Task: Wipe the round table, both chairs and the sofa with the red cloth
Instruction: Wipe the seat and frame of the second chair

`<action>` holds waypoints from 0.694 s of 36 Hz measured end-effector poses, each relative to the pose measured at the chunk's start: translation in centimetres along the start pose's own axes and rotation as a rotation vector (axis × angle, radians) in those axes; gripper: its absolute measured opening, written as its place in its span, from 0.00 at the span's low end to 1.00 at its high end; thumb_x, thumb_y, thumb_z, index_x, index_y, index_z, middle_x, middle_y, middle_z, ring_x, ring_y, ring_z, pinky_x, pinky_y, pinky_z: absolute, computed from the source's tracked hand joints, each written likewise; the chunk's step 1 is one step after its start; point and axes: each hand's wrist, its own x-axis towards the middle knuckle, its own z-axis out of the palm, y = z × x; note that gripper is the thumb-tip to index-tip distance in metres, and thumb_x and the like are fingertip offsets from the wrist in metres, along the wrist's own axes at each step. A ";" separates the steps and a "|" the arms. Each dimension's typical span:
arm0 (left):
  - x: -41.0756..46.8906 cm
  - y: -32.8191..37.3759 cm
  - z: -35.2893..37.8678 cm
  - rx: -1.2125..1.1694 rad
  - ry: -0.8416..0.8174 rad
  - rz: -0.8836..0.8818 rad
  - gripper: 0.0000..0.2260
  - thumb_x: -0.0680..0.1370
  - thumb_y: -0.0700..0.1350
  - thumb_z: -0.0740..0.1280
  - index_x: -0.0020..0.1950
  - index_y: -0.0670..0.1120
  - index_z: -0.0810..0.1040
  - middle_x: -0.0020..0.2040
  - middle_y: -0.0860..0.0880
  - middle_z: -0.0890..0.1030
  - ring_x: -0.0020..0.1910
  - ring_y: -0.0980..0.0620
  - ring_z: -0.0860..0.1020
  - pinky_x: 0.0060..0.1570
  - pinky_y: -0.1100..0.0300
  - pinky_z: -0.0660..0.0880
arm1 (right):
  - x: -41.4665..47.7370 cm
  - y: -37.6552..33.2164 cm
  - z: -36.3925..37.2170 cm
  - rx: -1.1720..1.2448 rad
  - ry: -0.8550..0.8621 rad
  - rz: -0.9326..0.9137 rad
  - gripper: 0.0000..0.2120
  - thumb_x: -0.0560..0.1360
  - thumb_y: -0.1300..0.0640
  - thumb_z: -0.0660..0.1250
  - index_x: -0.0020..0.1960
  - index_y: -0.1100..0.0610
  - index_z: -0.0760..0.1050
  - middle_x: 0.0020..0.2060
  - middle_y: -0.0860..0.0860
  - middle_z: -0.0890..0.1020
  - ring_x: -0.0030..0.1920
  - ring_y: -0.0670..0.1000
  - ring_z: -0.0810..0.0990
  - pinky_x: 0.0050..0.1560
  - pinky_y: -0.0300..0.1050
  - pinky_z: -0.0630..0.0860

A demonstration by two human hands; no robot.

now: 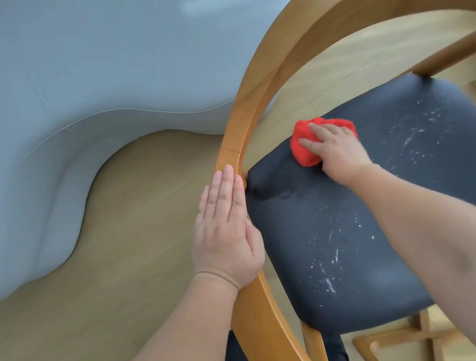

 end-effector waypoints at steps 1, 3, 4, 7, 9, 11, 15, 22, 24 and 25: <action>0.0 0.0 0.0 0.004 -0.003 -0.001 0.26 0.74 0.41 0.53 0.72 0.35 0.62 0.74 0.40 0.62 0.74 0.44 0.58 0.73 0.49 0.54 | 0.0 0.8 -0.2 0.004 0.014 0.060 0.28 0.74 0.66 0.61 0.73 0.51 0.69 0.75 0.59 0.62 0.72 0.64 0.61 0.70 0.58 0.58; 0.0 0.0 0.0 0.009 -0.007 0.000 0.26 0.74 0.41 0.53 0.73 0.36 0.61 0.74 0.40 0.62 0.74 0.44 0.58 0.73 0.50 0.54 | 0.0 1.5 -0.4 -0.007 0.023 0.157 0.29 0.75 0.65 0.60 0.74 0.49 0.65 0.76 0.59 0.60 0.74 0.62 0.58 0.72 0.60 0.54; 0.0 0.0 0.0 0.008 -0.007 0.001 0.26 0.74 0.41 0.53 0.73 0.36 0.61 0.74 0.40 0.61 0.74 0.44 0.58 0.73 0.50 0.54 | 0.0 1.5 -0.3 -0.013 0.019 0.189 0.29 0.75 0.65 0.60 0.75 0.48 0.64 0.77 0.58 0.58 0.75 0.62 0.56 0.73 0.61 0.50; 0.0 0.0 0.1 0.002 -0.001 -0.005 0.26 0.74 0.41 0.54 0.72 0.36 0.62 0.74 0.41 0.62 0.74 0.44 0.58 0.74 0.50 0.54 | 0.1 1.0 0.1 0.050 0.037 0.270 0.32 0.73 0.66 0.60 0.74 0.47 0.64 0.77 0.55 0.57 0.76 0.61 0.51 0.74 0.64 0.43; 0.0 0.0 0.1 -0.003 0.005 -0.010 0.26 0.74 0.41 0.54 0.72 0.36 0.62 0.74 0.41 0.62 0.74 0.45 0.58 0.73 0.50 0.54 | 0.3 0.4 0.2 0.107 0.052 0.311 0.32 0.72 0.67 0.60 0.74 0.48 0.65 0.77 0.55 0.57 0.77 0.62 0.51 0.74 0.64 0.43; 0.0 0.0 0.1 -0.004 0.006 -0.012 0.26 0.74 0.41 0.54 0.72 0.36 0.62 0.74 0.41 0.62 0.74 0.45 0.58 0.73 0.50 0.55 | 0.6 -0.6 0.2 0.146 0.047 0.334 0.32 0.72 0.67 0.60 0.74 0.49 0.66 0.77 0.56 0.57 0.76 0.62 0.51 0.75 0.62 0.43; -0.1 -0.1 0.1 0.007 -0.011 -0.017 0.26 0.74 0.41 0.54 0.72 0.36 0.62 0.74 0.41 0.62 0.74 0.45 0.58 0.73 0.49 0.56 | 0.4 -3.6 0.7 0.176 0.037 0.284 0.31 0.73 0.66 0.61 0.75 0.51 0.64 0.77 0.58 0.56 0.76 0.64 0.52 0.74 0.61 0.45; 0.0 0.1 0.0 0.020 -0.037 -0.034 0.27 0.74 0.42 0.53 0.73 0.36 0.62 0.75 0.42 0.61 0.75 0.46 0.57 0.73 0.50 0.55 | -1.7 -9.4 2.9 0.150 -0.035 0.033 0.29 0.78 0.64 0.58 0.77 0.50 0.60 0.78 0.57 0.52 0.77 0.63 0.49 0.75 0.60 0.44; 0.0 0.0 0.0 0.028 -0.046 -0.034 0.27 0.74 0.42 0.53 0.73 0.36 0.62 0.75 0.42 0.60 0.75 0.46 0.56 0.73 0.50 0.55 | -2.4 -10.6 3.2 0.156 -0.051 -0.014 0.28 0.79 0.64 0.56 0.77 0.50 0.59 0.78 0.57 0.52 0.77 0.62 0.48 0.76 0.58 0.44; 0.0 0.0 0.0 0.034 -0.049 -0.035 0.27 0.74 0.42 0.53 0.73 0.36 0.62 0.75 0.42 0.60 0.75 0.46 0.56 0.73 0.49 0.55 | -2.8 -11.1 3.4 0.159 -0.059 -0.043 0.27 0.79 0.64 0.56 0.77 0.50 0.59 0.78 0.56 0.52 0.77 0.62 0.48 0.76 0.58 0.44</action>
